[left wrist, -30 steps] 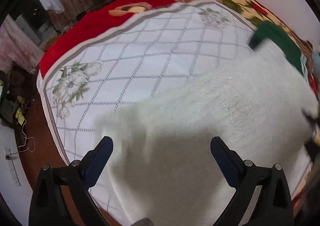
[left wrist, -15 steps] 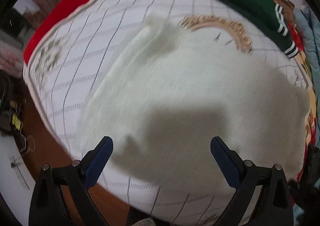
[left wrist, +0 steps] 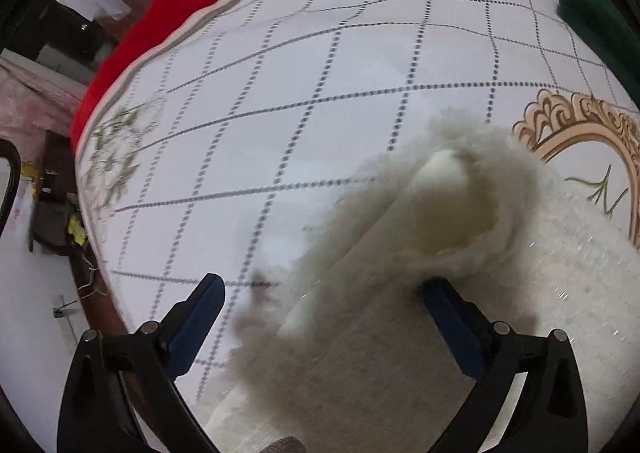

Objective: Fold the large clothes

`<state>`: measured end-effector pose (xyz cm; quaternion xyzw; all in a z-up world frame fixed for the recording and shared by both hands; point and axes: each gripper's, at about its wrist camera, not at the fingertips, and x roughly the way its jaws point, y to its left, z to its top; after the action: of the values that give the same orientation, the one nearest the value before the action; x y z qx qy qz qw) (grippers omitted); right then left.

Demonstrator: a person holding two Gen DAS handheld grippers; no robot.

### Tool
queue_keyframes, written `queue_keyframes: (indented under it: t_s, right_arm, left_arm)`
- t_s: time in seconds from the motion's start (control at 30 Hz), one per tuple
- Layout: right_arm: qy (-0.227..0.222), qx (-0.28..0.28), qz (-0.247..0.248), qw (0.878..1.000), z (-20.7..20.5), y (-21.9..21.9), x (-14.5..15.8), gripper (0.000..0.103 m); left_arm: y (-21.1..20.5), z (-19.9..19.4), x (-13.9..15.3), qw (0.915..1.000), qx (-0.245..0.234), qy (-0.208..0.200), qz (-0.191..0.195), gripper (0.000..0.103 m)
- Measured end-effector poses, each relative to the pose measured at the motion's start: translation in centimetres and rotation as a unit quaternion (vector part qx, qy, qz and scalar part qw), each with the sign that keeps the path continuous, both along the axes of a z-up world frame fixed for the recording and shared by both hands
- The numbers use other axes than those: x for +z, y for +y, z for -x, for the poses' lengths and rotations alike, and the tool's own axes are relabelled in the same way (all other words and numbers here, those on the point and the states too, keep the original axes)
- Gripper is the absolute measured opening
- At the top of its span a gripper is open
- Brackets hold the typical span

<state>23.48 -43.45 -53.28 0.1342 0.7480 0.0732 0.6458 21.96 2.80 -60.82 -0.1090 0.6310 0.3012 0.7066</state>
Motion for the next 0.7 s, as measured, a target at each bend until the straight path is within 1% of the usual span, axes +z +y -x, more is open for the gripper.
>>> queue_keyframes:
  t_s: [0.03,0.07,0.1,0.13,0.17,0.23,0.3,0.33,0.37,0.43,0.47,0.53,0.57,0.63,0.67,0.7]
  right_arm:
    - [0.013,0.007,0.017,1.000,-0.4,1.0,-1.4,0.040]
    - [0.033,0.033,0.048,0.998,-1.5,2.4,-3.4,0.040]
    - [0.047,0.053,0.066,0.995,-2.0,3.2,-4.8,0.041]
    - [0.059,0.059,0.075,0.994,-2.4,3.7,-5.9,0.041]
    - [0.070,0.058,0.084,0.992,-3.0,4.0,-6.5,0.040]
    - [0.085,0.074,0.105,0.988,-3.9,4.9,-7.1,0.040]
    - [0.094,0.069,0.103,0.988,-4.1,4.8,-7.1,0.040]
    - [0.097,0.072,0.097,0.988,-4.0,4.6,-6.6,0.040]
    - [0.098,0.072,0.090,0.989,-4.1,4.4,-6.0,0.040]
    - [0.091,0.065,0.072,0.991,-3.8,3.8,-3.9,0.041]
    - [0.074,0.059,0.055,0.994,-3.6,3.4,-2.2,0.041]
    - [0.025,0.055,0.014,0.998,-3.3,3.3,1.2,0.040]
    - [0.015,0.055,0.010,0.998,-3.5,3.4,1.7,0.040]
    - [-0.006,0.057,0.003,0.998,-3.8,3.9,1.2,0.038]
    - [-0.003,0.067,0.022,0.998,-4.2,4.3,-0.4,0.035]
    - [0.006,0.081,0.043,0.996,-4.5,4.7,-3.0,0.035]
  left_arm:
    - [-0.1,0.4,0.1,1.0000,0.001,0.004,-0.004,0.103]
    - [-0.1,0.8,0.3,1.0000,0.004,0.005,-0.002,0.103]
    - [-0.1,1.5,0.5,0.9999,0.011,0.005,0.002,0.103]
    - [0.0,1.9,0.6,0.9999,0.014,0.006,0.003,0.103]
    - [0.0,2.6,0.9,0.9998,0.017,0.007,0.004,0.103]
    - [0.3,4.1,1.6,0.9995,0.029,0.010,0.006,0.103]
    - [0.3,6.0,2.7,0.9988,0.045,0.005,0.018,0.103]
    - [0.4,7.8,3.6,0.9976,0.061,-0.006,0.033,0.103]
    - [0.5,8.6,4.0,0.9965,0.070,-0.014,0.043,0.103]
    - [0.6,12.2,5.3,0.9908,0.104,-0.043,0.075,0.102]
    - [0.6,13.7,5.6,0.9870,0.121,-0.054,0.091,0.102]
    - [0.2,15.9,5.3,0.9778,0.155,-0.066,0.125,0.102]
    - [-0.1,16.4,4.8,0.9722,0.169,-0.070,0.146,0.102]
    - [-0.3,17.8,3.1,0.9565,0.202,-0.079,0.196,0.102]
    - [-0.7,17.9,2.7,0.9507,0.214,-0.078,0.211,0.101]
    - [-0.6,18.1,1.5,0.9367,0.234,-0.090,0.245,0.101]
